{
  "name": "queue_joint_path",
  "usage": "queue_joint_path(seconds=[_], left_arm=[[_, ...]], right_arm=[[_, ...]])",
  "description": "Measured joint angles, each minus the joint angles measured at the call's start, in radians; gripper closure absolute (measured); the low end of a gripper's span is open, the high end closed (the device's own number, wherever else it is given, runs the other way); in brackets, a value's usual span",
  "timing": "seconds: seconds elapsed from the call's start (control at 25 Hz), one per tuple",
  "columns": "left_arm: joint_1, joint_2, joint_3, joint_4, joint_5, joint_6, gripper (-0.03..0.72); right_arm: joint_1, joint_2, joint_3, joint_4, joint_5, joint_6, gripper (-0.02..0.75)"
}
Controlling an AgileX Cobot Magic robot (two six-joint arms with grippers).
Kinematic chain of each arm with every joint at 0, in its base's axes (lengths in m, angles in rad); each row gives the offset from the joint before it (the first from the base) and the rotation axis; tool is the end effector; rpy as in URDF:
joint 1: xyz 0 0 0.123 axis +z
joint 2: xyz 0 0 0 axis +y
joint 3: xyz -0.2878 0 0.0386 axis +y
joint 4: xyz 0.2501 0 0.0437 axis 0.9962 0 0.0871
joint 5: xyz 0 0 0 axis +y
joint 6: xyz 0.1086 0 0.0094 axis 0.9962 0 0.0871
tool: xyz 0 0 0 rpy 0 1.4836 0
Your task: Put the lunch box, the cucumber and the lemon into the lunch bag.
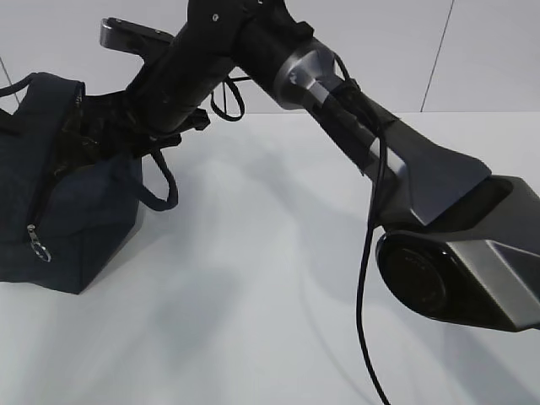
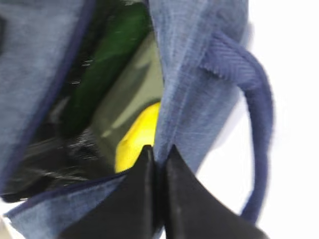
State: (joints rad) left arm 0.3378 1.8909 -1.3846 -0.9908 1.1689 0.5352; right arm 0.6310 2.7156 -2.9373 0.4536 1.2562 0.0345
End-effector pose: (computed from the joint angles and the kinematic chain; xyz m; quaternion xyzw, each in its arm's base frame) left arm 0.3897 0.0479 0.2334 -0.1021 0.8942 -0.3982 0.1774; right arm 0.4357 0.3746 0.2258 -0.2719 0.8867 0.3101 0.2090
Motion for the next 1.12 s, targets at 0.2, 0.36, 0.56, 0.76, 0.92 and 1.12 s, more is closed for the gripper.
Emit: queue_joint_path(seconds=[0.2,0.36,0.56,0.76,0.92,1.12], left_arm=[[0.0,0.0,0.0,-0.002,0.011,0.0,0.697],[-0.01,0.0,0.0,-0.004,0.013,0.0,0.697],[-0.066,0.0,0.0,-0.004,0.013,0.0,0.697],[-0.125,0.0,0.0,-0.008,0.015,0.0,0.697],[-0.166,0.0,0.0,-0.037,0.015,0.0,0.697],[-0.211,0.0,0.0,-0.042,0.015,0.0,0.697]], right_arm=[[0.0,0.002,0.0,-0.005,0.0,0.002,0.67],[0.0,0.002,0.0,-0.068,0.002,0.002,0.732],[0.0,-0.007,0.0,-0.148,0.008,0.002,0.735],[0.0,-0.035,0.0,-0.239,0.02,0.004,0.735],[0.0,-0.059,0.002,-0.269,0.032,0.004,0.736],[0.0,-0.082,0.002,-0.292,0.044,0.0,0.736]])
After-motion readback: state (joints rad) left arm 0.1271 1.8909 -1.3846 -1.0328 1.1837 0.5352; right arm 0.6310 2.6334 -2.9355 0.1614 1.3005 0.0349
